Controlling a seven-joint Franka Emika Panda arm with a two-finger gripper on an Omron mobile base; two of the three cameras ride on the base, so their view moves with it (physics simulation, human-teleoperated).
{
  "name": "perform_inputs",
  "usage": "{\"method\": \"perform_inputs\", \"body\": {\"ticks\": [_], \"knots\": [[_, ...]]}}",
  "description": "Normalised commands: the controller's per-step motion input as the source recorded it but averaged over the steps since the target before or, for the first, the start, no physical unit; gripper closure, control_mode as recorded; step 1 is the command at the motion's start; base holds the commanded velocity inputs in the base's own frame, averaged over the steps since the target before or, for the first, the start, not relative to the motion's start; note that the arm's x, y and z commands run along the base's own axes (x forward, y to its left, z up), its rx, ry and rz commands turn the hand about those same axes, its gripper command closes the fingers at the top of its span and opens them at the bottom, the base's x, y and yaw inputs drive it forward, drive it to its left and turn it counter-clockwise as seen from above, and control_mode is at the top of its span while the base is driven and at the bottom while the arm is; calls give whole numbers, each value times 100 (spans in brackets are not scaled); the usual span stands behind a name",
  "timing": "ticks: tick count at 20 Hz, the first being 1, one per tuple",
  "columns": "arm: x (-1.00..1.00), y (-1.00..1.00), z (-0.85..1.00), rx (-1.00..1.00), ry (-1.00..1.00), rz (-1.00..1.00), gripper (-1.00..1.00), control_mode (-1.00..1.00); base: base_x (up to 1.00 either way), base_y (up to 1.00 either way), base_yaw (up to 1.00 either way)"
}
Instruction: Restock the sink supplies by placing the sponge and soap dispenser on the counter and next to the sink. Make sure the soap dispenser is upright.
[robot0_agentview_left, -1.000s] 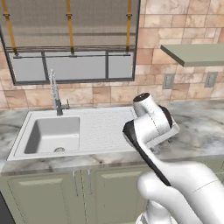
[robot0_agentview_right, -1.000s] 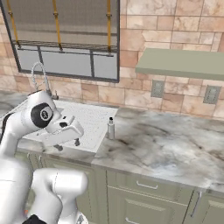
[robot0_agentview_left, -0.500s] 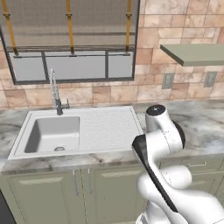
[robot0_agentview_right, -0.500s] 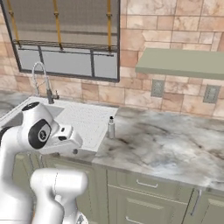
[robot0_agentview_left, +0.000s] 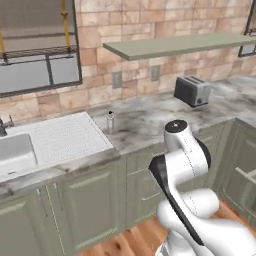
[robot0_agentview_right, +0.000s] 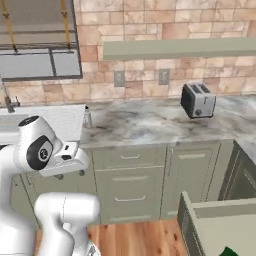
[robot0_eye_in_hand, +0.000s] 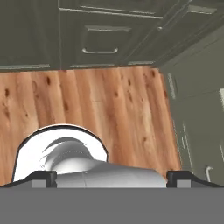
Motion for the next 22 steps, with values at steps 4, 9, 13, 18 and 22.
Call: {"method": "perform_inputs", "body": {"ticks": [4, 9, 13, 18, 22], "knots": [[0, 0, 0, 0, 0, 0, -100, 100, -24, 7, -87], [0, 0, 0, 0, 0, 0, -100, 100, -1, 0, -90], [0, 0, 0, 0, 0, 0, -100, 100, 16, 0, -84], [0, 0, 0, 0, 0, 0, -100, 100, 38, -32, -49], [0, 0, 0, 0, 0, 0, -100, 100, 47, -17, -35]]}}
